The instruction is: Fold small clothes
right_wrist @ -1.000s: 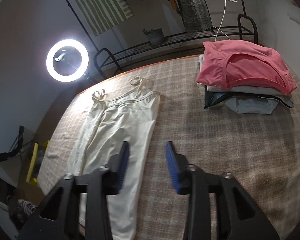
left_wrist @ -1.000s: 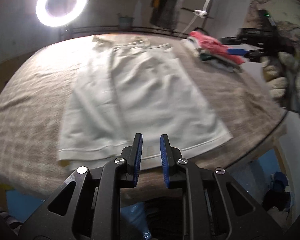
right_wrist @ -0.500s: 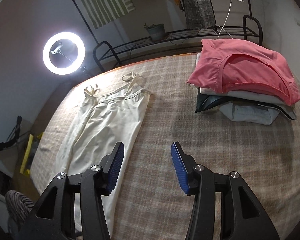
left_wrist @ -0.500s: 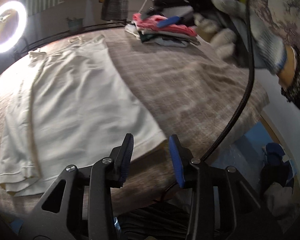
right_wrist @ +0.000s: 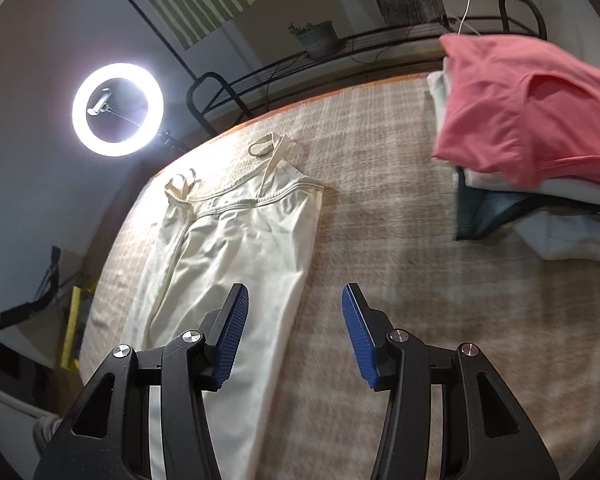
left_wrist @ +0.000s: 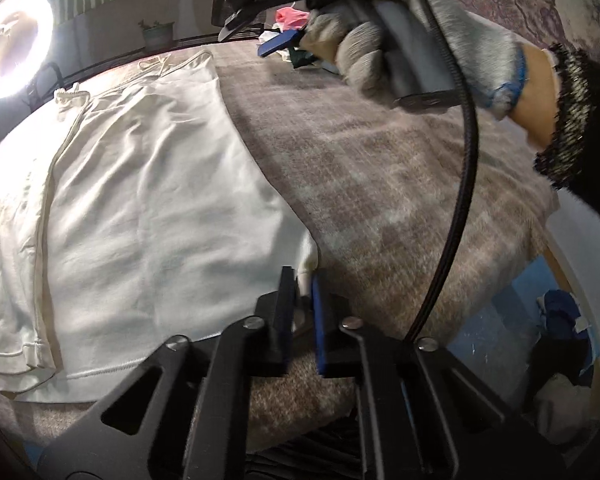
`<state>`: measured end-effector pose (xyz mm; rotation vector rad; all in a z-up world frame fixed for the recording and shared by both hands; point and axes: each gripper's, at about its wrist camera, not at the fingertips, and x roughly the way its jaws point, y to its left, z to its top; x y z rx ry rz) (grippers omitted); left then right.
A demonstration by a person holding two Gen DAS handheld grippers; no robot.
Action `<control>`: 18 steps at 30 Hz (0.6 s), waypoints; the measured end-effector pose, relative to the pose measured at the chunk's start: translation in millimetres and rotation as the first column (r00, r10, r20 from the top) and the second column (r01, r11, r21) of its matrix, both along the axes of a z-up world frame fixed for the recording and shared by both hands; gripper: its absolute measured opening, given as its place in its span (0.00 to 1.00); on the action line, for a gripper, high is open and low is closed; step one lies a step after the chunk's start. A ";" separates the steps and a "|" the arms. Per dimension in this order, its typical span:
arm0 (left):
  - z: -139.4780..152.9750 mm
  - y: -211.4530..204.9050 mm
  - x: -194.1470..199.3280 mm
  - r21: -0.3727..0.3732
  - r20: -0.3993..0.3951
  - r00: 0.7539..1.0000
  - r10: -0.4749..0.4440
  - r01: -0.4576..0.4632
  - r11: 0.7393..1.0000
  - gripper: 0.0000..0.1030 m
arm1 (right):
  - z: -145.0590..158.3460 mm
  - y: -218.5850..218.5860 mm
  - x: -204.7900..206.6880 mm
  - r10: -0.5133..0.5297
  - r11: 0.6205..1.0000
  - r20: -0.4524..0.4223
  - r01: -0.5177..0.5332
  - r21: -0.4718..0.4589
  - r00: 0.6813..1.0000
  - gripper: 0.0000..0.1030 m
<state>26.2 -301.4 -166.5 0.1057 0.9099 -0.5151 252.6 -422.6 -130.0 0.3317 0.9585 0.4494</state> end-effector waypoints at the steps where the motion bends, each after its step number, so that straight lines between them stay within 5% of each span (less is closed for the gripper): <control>1: 0.6 2.2 1.5 -0.015 -0.012 1.000 0.007 -0.007 1.000 0.04 | -2.8 3.4 4.7 -0.001 1.000 -0.004 0.001 -0.003 1.000 0.46; 18: 17.2 23.9 8.4 -0.124 -0.043 0.998 0.039 -0.044 0.991 0.03 | -41.7 8.5 80.5 -0.165 0.979 -0.086 0.174 0.109 0.983 0.43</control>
